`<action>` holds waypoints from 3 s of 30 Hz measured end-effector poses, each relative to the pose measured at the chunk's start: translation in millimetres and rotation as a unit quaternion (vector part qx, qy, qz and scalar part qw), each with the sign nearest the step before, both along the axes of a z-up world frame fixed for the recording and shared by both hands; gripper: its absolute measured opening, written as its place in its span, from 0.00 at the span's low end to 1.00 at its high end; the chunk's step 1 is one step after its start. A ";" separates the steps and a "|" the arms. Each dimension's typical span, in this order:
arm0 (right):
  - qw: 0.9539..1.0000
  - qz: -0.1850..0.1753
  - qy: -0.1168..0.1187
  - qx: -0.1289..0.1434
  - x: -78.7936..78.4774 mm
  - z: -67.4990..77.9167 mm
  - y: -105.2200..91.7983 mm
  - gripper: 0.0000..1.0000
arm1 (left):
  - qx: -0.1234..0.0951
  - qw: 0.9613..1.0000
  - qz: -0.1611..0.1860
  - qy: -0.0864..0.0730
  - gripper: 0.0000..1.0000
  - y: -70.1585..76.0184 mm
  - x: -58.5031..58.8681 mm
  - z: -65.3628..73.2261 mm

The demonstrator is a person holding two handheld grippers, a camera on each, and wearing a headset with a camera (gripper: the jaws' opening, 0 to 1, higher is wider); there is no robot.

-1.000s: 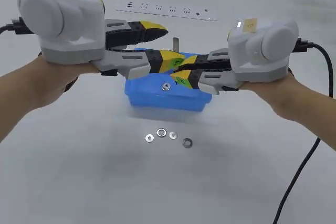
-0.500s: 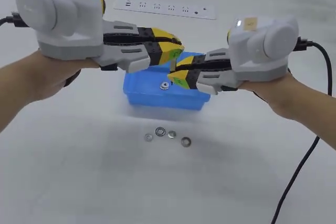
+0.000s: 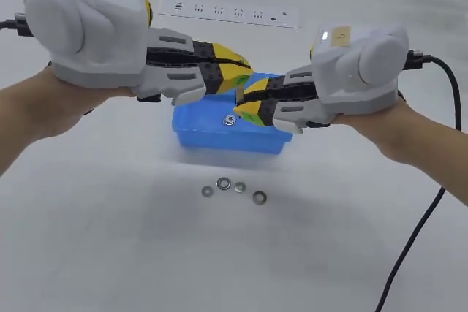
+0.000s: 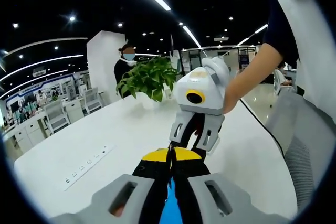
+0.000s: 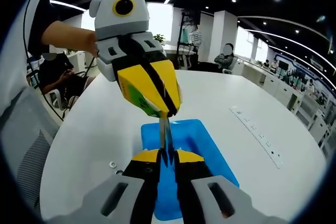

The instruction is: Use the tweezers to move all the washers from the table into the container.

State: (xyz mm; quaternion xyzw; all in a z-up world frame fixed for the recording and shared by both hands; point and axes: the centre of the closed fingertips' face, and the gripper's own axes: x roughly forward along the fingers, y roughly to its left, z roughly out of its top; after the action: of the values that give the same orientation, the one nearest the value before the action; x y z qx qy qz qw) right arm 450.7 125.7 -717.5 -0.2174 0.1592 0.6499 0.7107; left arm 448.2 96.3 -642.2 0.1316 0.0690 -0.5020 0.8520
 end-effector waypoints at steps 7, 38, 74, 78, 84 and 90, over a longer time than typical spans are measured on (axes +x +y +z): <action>0.999 -0.009 -0.028 -0.016 3.4 6.2 -4.2 0.15 | 0.016 1.000 0.004 -0.014 0.04 3.1 0.4 4.3; 0.993 -0.103 -0.030 -0.039 -36.5 18.8 -86.5 0.46 | 0.023 0.999 0.027 -0.039 0.05 24.9 -62.3 36.7; 0.993 -0.108 0.046 -0.034 -101.6 -31.0 -111.7 0.91 | -0.001 0.999 0.042 0.031 0.05 21.2 -93.9 -35.4; 0.993 -0.099 0.059 -0.032 -108.7 -36.6 -105.8 0.93 | -0.003 0.999 0.039 0.031 0.05 18.6 -95.1 -39.3; 0.992 -0.101 0.073 -0.025 -111.3 -40.8 -100.3 0.92 | -0.002 0.998 0.044 0.036 0.05 18.7 -94.1 -45.7; 0.991 -0.098 0.090 -0.021 -116.8 -44.9 -98.3 0.90 | -0.008 0.998 0.047 0.042 0.05 19.8 -93.3 -48.5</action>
State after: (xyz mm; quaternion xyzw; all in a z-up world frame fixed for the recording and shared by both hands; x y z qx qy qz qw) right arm 333.9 27.4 -762.4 -0.1563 0.2567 0.5905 0.7489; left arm 354.8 116.1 -690.7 0.1004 0.1065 -0.4666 0.8723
